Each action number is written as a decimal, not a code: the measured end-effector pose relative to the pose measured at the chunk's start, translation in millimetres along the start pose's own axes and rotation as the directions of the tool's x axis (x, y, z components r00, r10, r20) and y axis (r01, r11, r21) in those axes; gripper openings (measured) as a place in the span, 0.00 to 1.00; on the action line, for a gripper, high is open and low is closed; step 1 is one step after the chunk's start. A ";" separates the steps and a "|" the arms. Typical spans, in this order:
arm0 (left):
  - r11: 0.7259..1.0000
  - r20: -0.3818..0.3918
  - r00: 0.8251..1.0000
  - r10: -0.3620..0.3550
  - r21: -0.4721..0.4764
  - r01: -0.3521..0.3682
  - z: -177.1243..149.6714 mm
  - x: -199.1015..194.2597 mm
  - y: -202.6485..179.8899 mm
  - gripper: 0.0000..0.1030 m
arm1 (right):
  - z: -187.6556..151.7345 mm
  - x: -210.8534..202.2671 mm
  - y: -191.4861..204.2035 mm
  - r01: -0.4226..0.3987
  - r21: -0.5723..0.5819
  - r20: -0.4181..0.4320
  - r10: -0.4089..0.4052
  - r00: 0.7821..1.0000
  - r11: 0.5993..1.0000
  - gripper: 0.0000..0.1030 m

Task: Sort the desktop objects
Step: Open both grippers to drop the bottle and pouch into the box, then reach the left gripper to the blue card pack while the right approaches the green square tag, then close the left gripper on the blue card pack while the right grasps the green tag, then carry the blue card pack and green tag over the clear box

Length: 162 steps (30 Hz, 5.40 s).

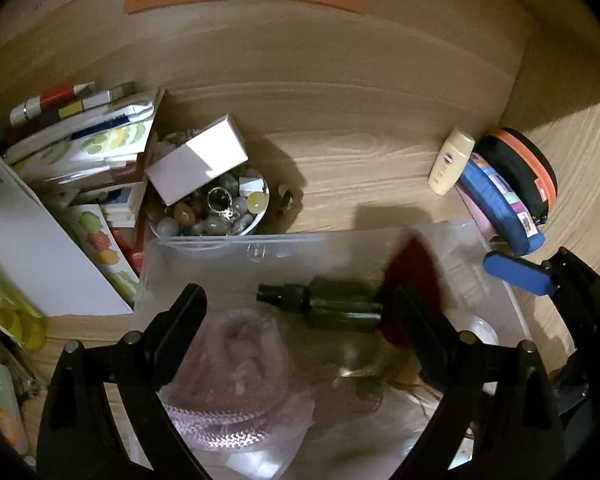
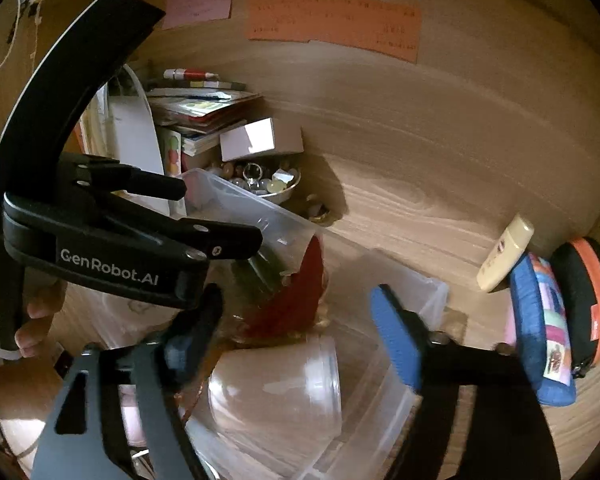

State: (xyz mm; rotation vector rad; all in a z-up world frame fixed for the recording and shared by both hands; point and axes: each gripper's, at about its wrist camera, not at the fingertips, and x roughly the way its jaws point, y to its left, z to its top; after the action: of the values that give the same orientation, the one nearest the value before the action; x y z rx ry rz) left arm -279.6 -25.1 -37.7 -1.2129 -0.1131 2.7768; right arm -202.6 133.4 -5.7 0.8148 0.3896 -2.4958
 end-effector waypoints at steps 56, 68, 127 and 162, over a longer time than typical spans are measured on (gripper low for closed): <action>0.995 -0.144 0.985 0.095 -0.015 -0.099 -175.0 -80.7 34.5 0.97 | -110.4 -77.1 -39.3 0.087 0.218 -0.185 -0.047 0.982 0.972 0.81; 0.990 -0.173 0.975 0.142 0.026 -0.140 -173.8 -57.8 26.5 0.97 | -120.1 -56.7 -22.5 0.044 0.201 -0.230 0.003 0.973 0.979 0.71; 0.992 0.128 0.985 0.118 -0.068 -0.110 -135.0 -134.2 17.0 0.50 | -97.7 -120.1 -38.4 0.016 0.271 -0.088 0.008 0.996 0.962 0.22; 0.998 0.106 0.994 -0.009 0.060 0.003 -49.8 -77.2 -14.0 0.50 | -11.9 -53.0 -45.9 -0.142 0.222 0.018 0.142 0.990 0.964 0.22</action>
State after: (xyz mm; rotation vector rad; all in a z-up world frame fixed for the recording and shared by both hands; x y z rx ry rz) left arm -190.0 -20.0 -13.8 -1.0494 -0.0422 2.8180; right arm -183.6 195.7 22.8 0.8931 0.0459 -2.4330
